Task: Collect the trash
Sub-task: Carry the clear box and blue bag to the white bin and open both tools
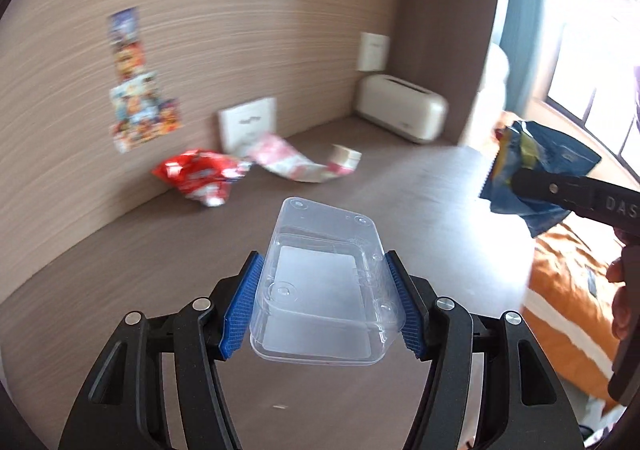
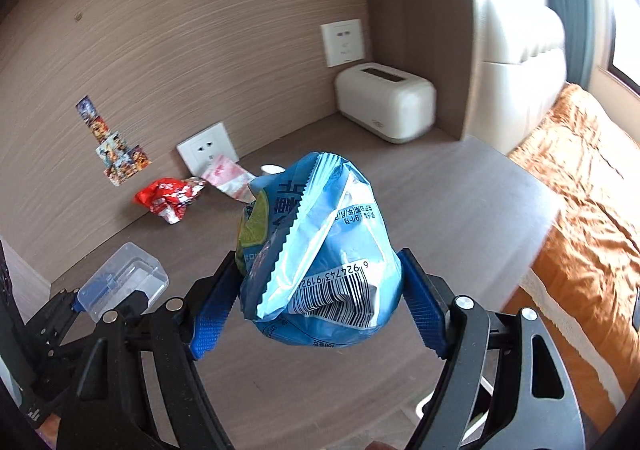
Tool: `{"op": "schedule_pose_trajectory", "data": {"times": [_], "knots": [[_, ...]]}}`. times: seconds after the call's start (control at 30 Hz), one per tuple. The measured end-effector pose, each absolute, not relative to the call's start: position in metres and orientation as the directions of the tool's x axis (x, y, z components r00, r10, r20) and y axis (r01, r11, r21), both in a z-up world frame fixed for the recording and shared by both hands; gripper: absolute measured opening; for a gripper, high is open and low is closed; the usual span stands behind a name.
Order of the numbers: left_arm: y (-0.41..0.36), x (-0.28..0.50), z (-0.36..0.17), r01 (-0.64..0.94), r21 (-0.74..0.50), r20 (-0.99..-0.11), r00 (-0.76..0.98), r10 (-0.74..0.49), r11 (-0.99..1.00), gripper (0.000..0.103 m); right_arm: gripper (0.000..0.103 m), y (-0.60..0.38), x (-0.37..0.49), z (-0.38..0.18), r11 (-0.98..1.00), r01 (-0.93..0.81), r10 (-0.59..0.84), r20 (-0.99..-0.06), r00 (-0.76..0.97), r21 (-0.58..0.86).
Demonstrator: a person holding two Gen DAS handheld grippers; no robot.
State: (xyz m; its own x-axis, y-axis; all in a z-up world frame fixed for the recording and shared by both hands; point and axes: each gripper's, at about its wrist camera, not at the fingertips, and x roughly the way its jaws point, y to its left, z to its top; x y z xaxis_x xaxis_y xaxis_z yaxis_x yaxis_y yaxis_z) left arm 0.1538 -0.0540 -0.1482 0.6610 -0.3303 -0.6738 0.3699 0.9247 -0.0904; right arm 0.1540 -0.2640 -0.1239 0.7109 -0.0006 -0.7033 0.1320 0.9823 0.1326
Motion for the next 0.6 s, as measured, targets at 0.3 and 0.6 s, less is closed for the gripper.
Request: {"op": "schedule_pose_trajectory", "data": {"times": [0.3,0.6], "knots": [[-0.140,0.120,-0.151,0.551,-0.119,-0.684,0.557,-0.471,0.826,0.060,0.078,-0.342,0.082,-0.130,0.940,0.308,-0.112,-0.717,0.688,0.149],[-0.235,0.067,-0.161,0.705,-0.124,-0.705,0.433,-0.562,0.698,0.060,0.078,-0.410,0.010,-0.146,0.877,0.451,-0.190,-0.744,0.640,0.164]]}}
